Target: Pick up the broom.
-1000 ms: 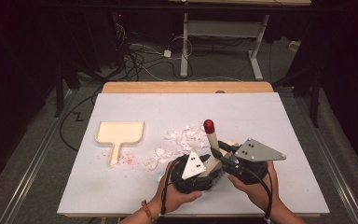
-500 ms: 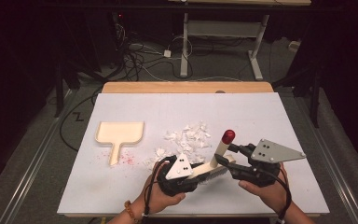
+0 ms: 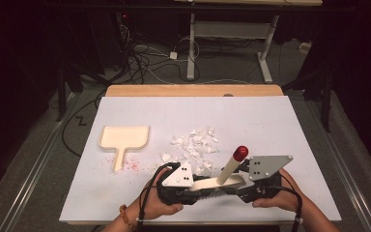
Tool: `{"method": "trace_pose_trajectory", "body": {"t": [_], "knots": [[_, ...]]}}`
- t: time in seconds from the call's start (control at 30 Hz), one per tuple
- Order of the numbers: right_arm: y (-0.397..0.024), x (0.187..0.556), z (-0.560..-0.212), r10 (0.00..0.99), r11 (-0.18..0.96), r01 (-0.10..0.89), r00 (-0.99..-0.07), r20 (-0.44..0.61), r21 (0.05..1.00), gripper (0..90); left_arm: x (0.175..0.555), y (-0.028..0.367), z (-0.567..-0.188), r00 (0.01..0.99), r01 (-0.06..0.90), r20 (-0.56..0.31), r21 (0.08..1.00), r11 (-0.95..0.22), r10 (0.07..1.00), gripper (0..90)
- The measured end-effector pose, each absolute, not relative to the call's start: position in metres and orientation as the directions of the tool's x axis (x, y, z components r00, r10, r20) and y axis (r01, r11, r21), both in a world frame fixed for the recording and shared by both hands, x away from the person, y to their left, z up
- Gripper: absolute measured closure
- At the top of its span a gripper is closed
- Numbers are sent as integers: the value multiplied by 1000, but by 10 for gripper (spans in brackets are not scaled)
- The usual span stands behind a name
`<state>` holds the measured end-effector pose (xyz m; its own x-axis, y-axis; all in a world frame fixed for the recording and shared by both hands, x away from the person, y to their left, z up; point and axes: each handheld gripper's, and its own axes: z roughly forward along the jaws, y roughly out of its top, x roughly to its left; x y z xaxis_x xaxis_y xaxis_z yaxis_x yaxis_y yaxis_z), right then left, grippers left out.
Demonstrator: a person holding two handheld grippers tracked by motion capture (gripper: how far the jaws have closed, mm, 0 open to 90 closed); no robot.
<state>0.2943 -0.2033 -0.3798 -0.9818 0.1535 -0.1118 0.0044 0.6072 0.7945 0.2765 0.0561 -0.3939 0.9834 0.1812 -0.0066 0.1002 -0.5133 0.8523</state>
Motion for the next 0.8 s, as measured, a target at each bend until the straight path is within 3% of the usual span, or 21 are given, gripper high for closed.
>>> {"method": "trace_pose_trajectory", "body": {"t": [0.2, 0.33, 0.43, 0.6, 0.7, 0.8], "knots": [[-194, 294, -392, 75, 629, -8, -995, -71, 778, 573, 276, 56, -395, 989, 88, -14, 852, -517, 146, 644], [-194, 293, -393, 53, 627, -10, -997, -56, 779, 675, 281, 60, -397, 991, 99, -39, 863, -495, 132, 564], [-191, 292, -392, 85, 628, -6, -993, -77, 778, 679, 285, 66, -399, 980, 128, -37, 867, -482, 193, 507], [-198, 298, -387, 208, 601, 53, -974, -92, 797, 678, 281, 83, -401, 914, 134, 91, 853, -504, 396, 235], [-206, 304, -383, 279, 583, 72, -953, -116, 809, 679, 275, 98, -407, 857, 125, 169, 848, -514, 487, 181], [-211, 309, -379, 322, 575, 83, -937, -133, 814, 679, 273, 111, -411, 831, 135, 187, 846, -515, 524, 163]]}}
